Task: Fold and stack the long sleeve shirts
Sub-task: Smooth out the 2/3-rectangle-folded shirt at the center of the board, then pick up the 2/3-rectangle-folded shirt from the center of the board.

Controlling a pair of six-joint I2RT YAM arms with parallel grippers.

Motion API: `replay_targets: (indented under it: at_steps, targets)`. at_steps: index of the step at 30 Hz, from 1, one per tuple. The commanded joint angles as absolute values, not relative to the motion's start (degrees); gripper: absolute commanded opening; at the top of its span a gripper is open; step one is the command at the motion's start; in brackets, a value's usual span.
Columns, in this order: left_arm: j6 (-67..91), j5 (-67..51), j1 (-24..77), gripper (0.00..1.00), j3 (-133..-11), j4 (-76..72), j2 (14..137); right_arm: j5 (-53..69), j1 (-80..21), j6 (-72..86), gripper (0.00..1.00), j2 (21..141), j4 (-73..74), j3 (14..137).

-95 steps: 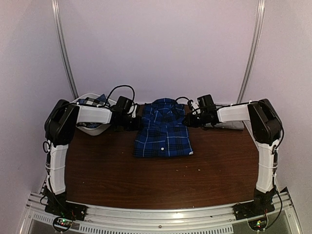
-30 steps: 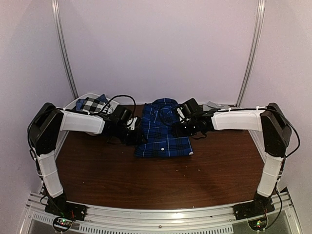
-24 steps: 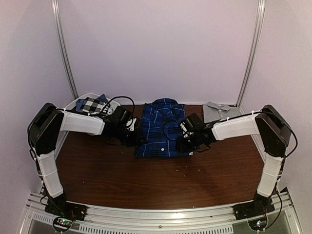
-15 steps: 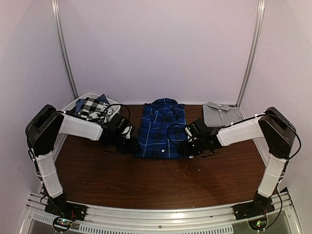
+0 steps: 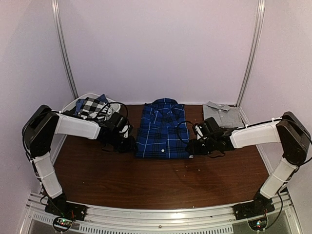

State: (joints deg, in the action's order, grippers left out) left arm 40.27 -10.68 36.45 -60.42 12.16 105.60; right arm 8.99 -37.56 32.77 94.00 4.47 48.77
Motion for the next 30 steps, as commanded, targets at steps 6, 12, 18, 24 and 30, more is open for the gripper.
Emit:
replay_targets:
  at_steps: [6, 12, 18, 24, 30]
  targets:
    - [39.11, -14.28, 37.18, 0.37, -58.40, 10.82, 102.65, 9.93, -37.17, 33.98, 0.40, 94.25, 3.02, 44.88]
    - [39.46, -12.67, 37.20, 0.37, -58.10, 11.07, 103.24, 9.58, -37.14, 35.12, 0.37, 95.30, 2.13, 44.08]
    - [39.29, -12.55, 37.27, 0.37, -58.22, 11.00, 104.77, 9.53, -37.17, 35.29, 0.34, 95.43, 1.92, 43.68]
    - [39.27, -11.81, 37.35, 0.37, -58.40, 12.00, 105.80, 9.14, -36.96, 35.88, 0.34, 93.56, 1.60, 43.15]
    - [39.44, -12.17, 38.00, 0.37, -58.62, 12.19, 106.58, 13.13, -35.12, 37.80, 0.35, 92.31, -2.43, 40.87]
